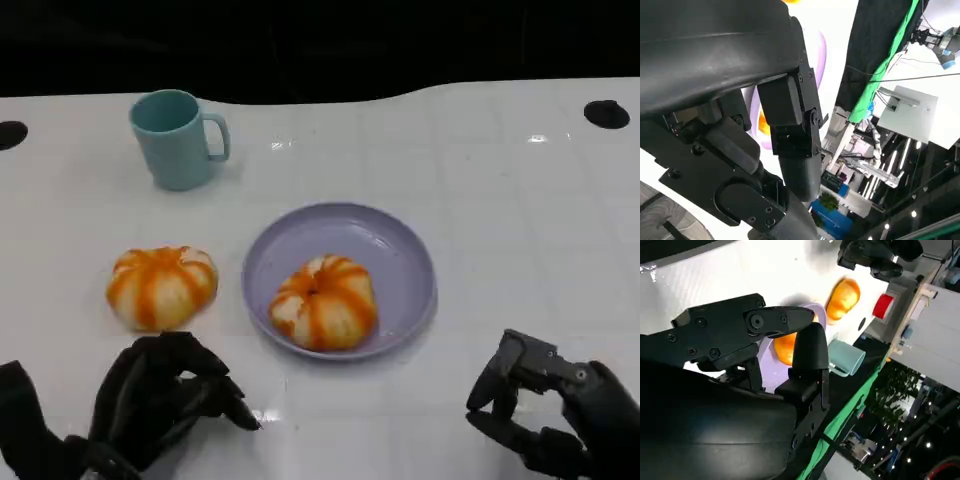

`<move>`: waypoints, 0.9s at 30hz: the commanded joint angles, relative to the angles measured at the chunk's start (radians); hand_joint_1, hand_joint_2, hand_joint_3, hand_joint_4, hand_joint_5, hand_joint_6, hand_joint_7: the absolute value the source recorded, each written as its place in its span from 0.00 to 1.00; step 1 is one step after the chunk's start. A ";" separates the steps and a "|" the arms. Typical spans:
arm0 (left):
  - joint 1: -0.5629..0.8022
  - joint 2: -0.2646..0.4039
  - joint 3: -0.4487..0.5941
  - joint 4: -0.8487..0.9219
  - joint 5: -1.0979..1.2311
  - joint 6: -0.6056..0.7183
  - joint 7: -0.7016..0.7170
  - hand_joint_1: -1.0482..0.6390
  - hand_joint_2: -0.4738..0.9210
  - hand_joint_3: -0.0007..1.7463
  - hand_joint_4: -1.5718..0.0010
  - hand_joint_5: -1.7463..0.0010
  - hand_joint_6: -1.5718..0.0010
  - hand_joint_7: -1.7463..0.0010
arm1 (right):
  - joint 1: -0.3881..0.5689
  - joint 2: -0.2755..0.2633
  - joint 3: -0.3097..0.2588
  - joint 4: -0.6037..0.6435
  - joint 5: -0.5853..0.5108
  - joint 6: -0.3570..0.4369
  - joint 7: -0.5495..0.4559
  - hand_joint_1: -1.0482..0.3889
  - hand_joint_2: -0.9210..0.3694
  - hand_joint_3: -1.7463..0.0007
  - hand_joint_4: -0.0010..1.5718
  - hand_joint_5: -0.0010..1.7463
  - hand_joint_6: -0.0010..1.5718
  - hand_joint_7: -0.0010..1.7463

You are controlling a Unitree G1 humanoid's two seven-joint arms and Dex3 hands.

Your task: Grasp the bread from the table and place it into the plate.

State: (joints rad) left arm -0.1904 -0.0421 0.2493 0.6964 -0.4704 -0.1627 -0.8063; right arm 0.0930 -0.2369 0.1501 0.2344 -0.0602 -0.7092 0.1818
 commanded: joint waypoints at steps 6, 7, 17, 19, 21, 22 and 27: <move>-0.011 0.024 0.003 0.017 0.007 -0.015 -0.004 0.00 0.77 0.00 0.00 0.67 0.00 0.81 | -0.029 0.025 -0.030 0.051 0.046 -0.019 0.034 0.41 0.00 0.82 0.41 1.00 0.32 0.89; -0.011 0.025 0.003 0.017 0.008 -0.016 -0.004 0.00 0.77 0.00 0.00 0.67 0.00 0.81 | -0.027 0.027 -0.032 0.048 0.047 -0.016 0.037 0.41 0.00 0.82 0.41 1.00 0.32 0.89; -0.016 0.027 0.005 0.030 0.003 -0.019 -0.013 0.00 0.78 0.00 0.00 0.68 0.00 0.82 | -0.023 0.041 -0.038 0.054 0.075 -0.017 0.076 0.41 0.00 0.82 0.39 1.00 0.32 0.90; -0.017 0.028 0.005 0.032 0.005 -0.020 -0.012 0.00 0.78 0.00 0.00 0.68 0.00 0.82 | -0.022 0.042 -0.040 0.054 0.075 -0.018 0.079 0.41 0.00 0.83 0.39 1.00 0.32 0.90; -0.017 0.027 0.005 0.032 0.004 -0.018 -0.009 0.00 0.78 0.00 0.00 0.68 0.00 0.81 | -0.021 0.042 -0.041 0.053 0.075 -0.018 0.082 0.41 0.00 0.83 0.39 1.00 0.32 0.89; -0.016 0.028 0.005 0.031 0.004 -0.015 -0.007 0.00 0.78 0.00 0.00 0.68 0.00 0.81 | -0.019 0.043 -0.042 0.051 0.074 -0.017 0.082 0.41 0.00 0.83 0.39 1.00 0.32 0.89; -0.016 0.028 0.008 0.030 -0.002 -0.007 -0.011 0.00 0.77 0.00 0.00 0.68 0.00 0.81 | -0.020 0.043 -0.045 0.056 0.071 -0.026 0.083 0.42 0.00 0.82 0.39 1.00 0.32 0.89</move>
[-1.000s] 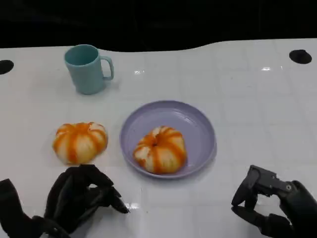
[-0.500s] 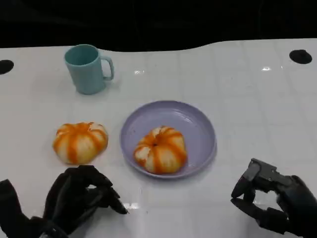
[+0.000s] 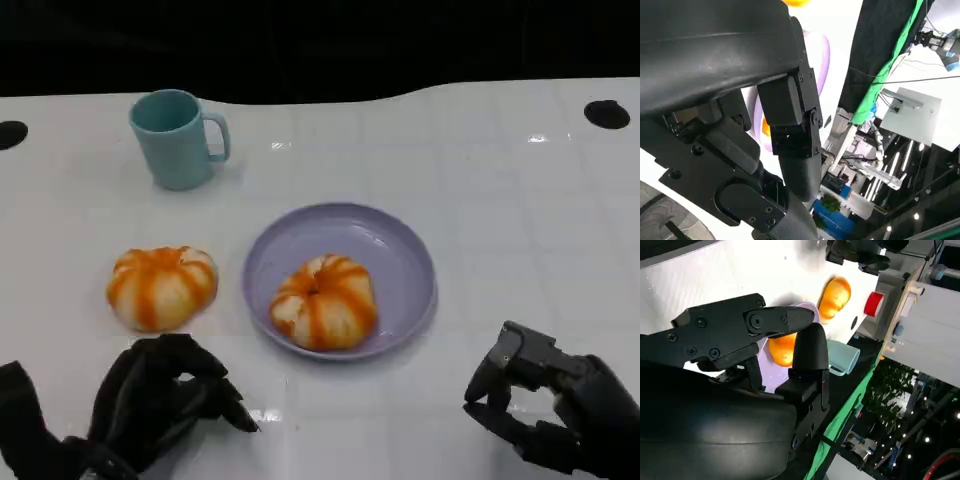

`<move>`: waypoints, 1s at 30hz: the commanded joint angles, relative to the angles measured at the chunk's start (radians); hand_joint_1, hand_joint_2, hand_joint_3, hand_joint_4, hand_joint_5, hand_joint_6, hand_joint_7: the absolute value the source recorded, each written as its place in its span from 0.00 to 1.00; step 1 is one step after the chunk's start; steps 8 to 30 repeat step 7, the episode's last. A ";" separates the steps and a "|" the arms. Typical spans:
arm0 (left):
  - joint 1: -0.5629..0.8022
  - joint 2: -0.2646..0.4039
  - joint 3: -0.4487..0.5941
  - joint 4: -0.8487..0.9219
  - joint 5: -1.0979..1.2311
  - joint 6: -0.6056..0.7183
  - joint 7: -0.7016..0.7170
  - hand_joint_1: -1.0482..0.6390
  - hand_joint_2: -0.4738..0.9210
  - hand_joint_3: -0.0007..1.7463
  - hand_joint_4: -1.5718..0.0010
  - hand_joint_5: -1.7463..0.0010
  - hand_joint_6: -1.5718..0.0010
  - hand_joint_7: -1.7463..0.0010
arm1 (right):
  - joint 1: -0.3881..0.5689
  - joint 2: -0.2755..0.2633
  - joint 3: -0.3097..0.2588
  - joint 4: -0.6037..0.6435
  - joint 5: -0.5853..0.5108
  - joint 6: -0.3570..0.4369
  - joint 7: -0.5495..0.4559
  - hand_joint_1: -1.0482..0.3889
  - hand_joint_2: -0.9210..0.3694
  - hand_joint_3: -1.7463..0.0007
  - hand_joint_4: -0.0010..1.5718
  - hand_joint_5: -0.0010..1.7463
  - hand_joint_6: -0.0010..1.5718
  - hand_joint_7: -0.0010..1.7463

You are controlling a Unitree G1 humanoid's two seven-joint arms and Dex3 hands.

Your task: Grasp the bread from the table and place it into the plate.

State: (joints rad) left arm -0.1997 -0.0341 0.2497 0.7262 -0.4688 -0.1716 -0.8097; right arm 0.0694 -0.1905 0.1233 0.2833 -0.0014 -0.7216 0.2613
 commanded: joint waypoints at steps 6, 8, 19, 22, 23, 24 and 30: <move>-0.004 0.020 0.005 -0.003 -0.001 -0.004 -0.009 0.00 0.77 0.00 0.00 0.68 0.00 0.81 | 0.007 -0.003 -0.020 0.006 0.018 -0.008 0.008 0.42 0.00 0.83 0.40 1.00 0.32 0.89; -0.003 0.019 0.005 -0.005 0.000 -0.004 -0.007 0.00 0.78 0.00 0.00 0.68 0.00 0.81 | 0.006 -0.004 -0.020 0.006 0.017 -0.009 0.008 0.42 0.00 0.83 0.39 1.00 0.32 0.89; -0.003 0.019 0.005 -0.005 0.000 -0.004 -0.007 0.00 0.78 0.00 0.00 0.68 0.00 0.81 | 0.006 -0.004 -0.020 0.006 0.017 -0.009 0.008 0.42 0.00 0.83 0.39 1.00 0.32 0.89; -0.003 0.019 0.005 -0.005 0.000 -0.004 -0.007 0.00 0.78 0.00 0.00 0.68 0.00 0.81 | 0.006 -0.004 -0.020 0.006 0.017 -0.009 0.008 0.42 0.00 0.83 0.39 1.00 0.32 0.89; -0.003 0.019 0.005 -0.005 0.000 -0.004 -0.007 0.00 0.78 0.00 0.00 0.68 0.00 0.81 | 0.006 -0.004 -0.020 0.006 0.017 -0.009 0.008 0.42 0.00 0.83 0.39 1.00 0.32 0.89; -0.003 0.019 0.005 -0.005 0.000 -0.004 -0.007 0.00 0.78 0.00 0.00 0.68 0.00 0.81 | 0.006 -0.004 -0.020 0.006 0.017 -0.009 0.008 0.42 0.00 0.83 0.39 1.00 0.32 0.89; -0.003 0.019 0.005 -0.005 0.000 -0.004 -0.007 0.00 0.78 0.00 0.00 0.68 0.00 0.81 | 0.006 -0.004 -0.020 0.006 0.017 -0.009 0.008 0.42 0.00 0.83 0.39 1.00 0.32 0.89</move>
